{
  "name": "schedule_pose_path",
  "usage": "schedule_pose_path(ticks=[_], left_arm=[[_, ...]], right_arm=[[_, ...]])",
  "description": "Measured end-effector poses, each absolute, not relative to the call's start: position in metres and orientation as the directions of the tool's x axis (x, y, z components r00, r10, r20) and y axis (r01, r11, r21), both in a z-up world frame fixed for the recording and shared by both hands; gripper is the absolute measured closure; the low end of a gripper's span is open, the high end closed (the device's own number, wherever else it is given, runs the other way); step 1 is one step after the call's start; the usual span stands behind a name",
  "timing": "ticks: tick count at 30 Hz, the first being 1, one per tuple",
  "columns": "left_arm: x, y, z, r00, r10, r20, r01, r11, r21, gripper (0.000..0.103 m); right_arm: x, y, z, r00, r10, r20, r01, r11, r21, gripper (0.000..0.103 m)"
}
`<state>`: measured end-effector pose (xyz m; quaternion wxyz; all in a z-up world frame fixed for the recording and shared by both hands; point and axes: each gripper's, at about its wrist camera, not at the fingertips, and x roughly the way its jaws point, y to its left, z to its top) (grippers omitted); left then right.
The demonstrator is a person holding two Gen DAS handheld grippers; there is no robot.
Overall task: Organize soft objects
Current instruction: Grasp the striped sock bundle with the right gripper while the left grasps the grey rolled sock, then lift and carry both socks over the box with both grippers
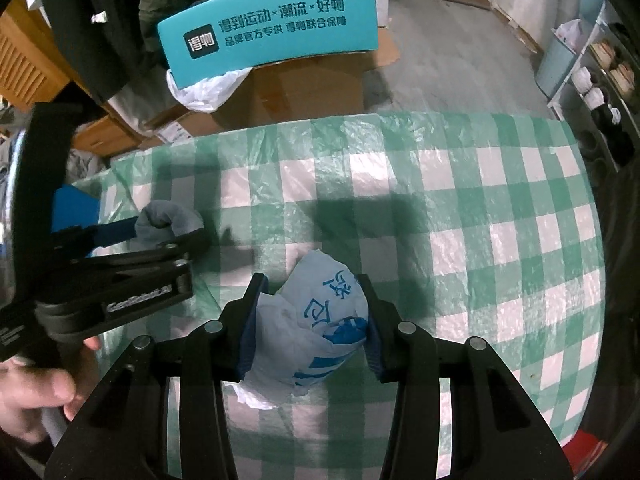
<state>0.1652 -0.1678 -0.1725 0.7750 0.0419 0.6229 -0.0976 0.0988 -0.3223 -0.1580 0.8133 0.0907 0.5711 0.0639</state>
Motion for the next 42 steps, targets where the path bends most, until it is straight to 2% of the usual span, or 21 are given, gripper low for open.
schedule_pose_path(ticks=[3, 5, 8, 14, 42], left_arm=[[0.167, -0.165, -0.175, 0.201, -0.116, -0.973, 0.190, 0.979, -0.078, 0.029], [0.168, -0.164, -0.178, 0.190, -0.116, -0.975, 0.181, 0.980, -0.081, 0.047], [0.167, -0.162, -0.178, 0.171, -0.119, -0.978, 0.169, 0.981, -0.090, 0.062], [0.160, -0.160, -0.169, 0.191, -0.103, -0.976, 0.192, 0.979, -0.066, 0.073], [0.100, -0.104, -0.087, 0.331, -0.065, -0.942, 0.230, 0.973, 0.014, 0.075]], right_arm=[[0.099, -0.322, -0.157, 0.340, 0.209, -0.917, -0.004, 0.975, 0.221, 0.060], [0.098, -0.322, -0.157, 0.340, 0.210, -0.917, -0.006, 0.975, 0.221, 0.060], [0.098, -0.321, -0.155, 0.342, 0.210, -0.916, -0.009, 0.975, 0.221, 0.060], [0.098, -0.321, -0.153, 0.344, 0.213, -0.914, -0.015, 0.975, 0.221, 0.060], [0.079, -0.277, -0.100, 0.413, 0.247, -0.877, -0.122, 0.969, 0.215, 0.060]])
